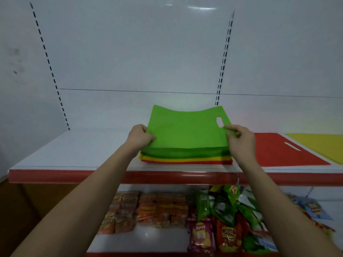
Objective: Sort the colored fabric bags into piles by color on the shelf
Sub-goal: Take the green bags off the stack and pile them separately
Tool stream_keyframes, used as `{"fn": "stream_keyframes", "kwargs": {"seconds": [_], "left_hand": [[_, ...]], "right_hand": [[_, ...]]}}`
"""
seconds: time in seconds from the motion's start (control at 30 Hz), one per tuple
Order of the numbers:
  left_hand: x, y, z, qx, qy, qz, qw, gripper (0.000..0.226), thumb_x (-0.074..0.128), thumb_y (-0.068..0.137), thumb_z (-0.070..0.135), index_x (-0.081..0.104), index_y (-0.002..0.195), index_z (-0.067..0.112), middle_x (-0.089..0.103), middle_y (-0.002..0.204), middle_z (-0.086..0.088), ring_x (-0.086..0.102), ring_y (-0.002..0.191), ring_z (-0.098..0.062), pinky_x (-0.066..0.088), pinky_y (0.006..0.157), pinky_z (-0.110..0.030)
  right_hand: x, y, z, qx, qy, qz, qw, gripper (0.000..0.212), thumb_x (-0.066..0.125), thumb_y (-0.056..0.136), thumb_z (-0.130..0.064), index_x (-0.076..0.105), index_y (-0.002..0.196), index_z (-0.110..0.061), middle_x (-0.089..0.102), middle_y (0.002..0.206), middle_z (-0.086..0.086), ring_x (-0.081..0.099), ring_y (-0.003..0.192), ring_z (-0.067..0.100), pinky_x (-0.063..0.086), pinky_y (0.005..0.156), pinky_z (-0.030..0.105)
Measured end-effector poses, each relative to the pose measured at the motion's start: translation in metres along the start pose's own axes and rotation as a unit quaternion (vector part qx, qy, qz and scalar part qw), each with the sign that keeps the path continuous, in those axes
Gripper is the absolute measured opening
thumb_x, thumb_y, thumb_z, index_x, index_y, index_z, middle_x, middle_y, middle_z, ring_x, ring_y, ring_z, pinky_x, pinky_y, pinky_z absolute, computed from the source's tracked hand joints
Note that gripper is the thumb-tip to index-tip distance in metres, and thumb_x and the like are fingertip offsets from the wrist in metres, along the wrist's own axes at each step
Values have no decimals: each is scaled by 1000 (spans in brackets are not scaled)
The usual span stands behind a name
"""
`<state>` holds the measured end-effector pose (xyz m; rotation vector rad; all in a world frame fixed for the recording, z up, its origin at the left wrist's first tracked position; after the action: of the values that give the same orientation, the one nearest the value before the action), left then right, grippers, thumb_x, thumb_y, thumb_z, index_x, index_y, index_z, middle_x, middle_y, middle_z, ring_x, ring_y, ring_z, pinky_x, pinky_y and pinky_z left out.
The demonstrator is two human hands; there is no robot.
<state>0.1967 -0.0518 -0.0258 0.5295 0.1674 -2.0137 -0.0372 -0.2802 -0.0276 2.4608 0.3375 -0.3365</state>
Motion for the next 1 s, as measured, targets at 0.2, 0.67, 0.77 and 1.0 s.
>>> {"fn": "stream_keyframes", "kwargs": {"seconds": [0.2,0.67,0.77,1.0], "left_hand": [[10,-27,1,2,-166,-147,975,81,57,83,-21,32,150,17,58,124,-15,61,106,-31,52,84,-39],[132,-144,48,94,-112,-276,950,73,70,80,-10,41,146,2,51,142,-11,54,115,-18,43,96,-24],[163,-164,65,98,-128,-299,941,75,71,78,-11,42,146,5,53,140,-11,59,116,-24,49,101,-35],[260,-239,112,107,-144,-341,923,76,71,77,-11,45,145,9,55,139,-11,58,121,-27,45,107,-43]], "right_hand": [[-45,-31,-13,72,15,-47,996,41,44,91,10,70,114,-11,68,107,15,57,55,15,48,50,25],[-229,-140,14,156,-3,51,986,32,57,95,-1,62,127,-5,56,134,11,52,120,22,41,109,40],[-270,-150,25,162,-25,56,985,34,52,97,1,60,130,-7,51,140,12,52,120,28,45,104,41],[-396,-172,68,197,-45,80,976,36,48,100,-1,58,134,-8,47,146,10,46,131,27,42,106,39]]}}
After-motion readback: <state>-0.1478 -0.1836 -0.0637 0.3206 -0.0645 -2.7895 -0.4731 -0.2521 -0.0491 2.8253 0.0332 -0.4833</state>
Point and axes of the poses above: each hand's wrist, its own y-axis towards the middle knuckle, its own x-axis out of the palm, z = x × y, the point moved 4 cm from there along y, towards the middle knuckle
